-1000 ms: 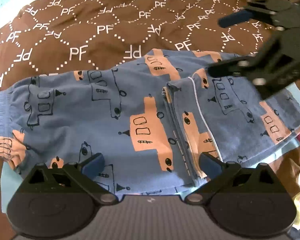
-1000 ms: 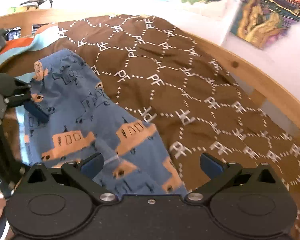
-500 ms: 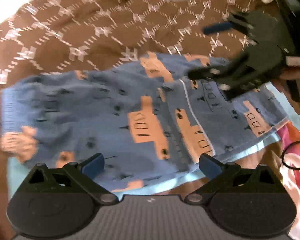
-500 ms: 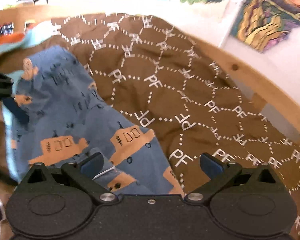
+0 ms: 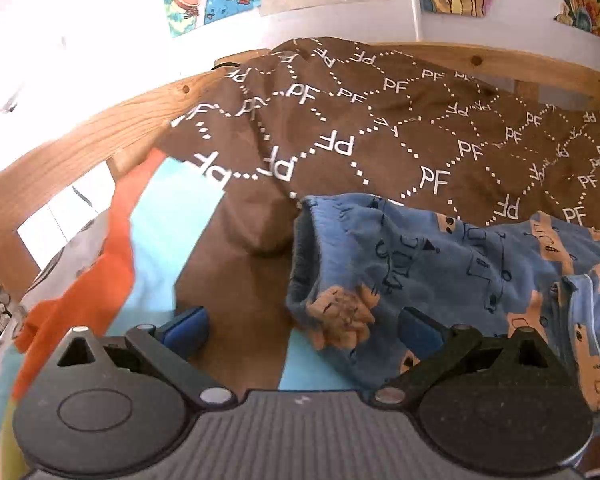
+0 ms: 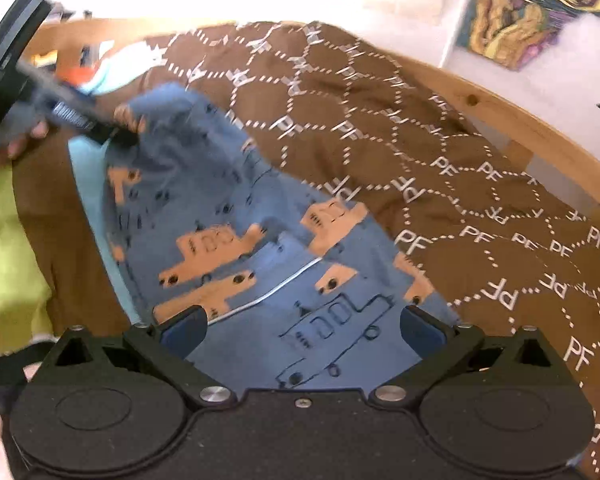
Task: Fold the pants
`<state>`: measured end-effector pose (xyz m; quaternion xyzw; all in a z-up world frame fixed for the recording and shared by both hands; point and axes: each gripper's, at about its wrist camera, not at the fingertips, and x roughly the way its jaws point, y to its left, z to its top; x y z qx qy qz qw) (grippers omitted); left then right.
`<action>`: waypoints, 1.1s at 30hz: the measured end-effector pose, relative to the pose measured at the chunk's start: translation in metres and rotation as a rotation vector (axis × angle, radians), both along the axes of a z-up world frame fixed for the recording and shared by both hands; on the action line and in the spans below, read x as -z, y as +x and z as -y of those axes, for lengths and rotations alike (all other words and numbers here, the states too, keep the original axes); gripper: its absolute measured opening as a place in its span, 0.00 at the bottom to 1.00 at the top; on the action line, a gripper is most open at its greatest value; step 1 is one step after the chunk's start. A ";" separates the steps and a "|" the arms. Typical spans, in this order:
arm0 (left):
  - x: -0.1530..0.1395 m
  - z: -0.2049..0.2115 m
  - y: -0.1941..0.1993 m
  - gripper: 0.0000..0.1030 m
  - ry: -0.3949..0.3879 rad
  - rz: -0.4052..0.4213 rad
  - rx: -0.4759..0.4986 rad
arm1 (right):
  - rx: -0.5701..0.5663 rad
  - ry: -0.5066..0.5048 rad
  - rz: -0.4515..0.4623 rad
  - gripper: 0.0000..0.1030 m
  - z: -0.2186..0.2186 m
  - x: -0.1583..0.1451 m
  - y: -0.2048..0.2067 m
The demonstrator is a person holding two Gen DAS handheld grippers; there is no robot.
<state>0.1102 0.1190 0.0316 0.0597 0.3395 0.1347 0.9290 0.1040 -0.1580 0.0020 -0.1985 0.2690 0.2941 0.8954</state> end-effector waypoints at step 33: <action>-0.010 -0.048 0.022 0.51 -0.345 -0.056 0.055 | -0.022 0.017 -0.035 0.99 -0.019 0.014 -0.002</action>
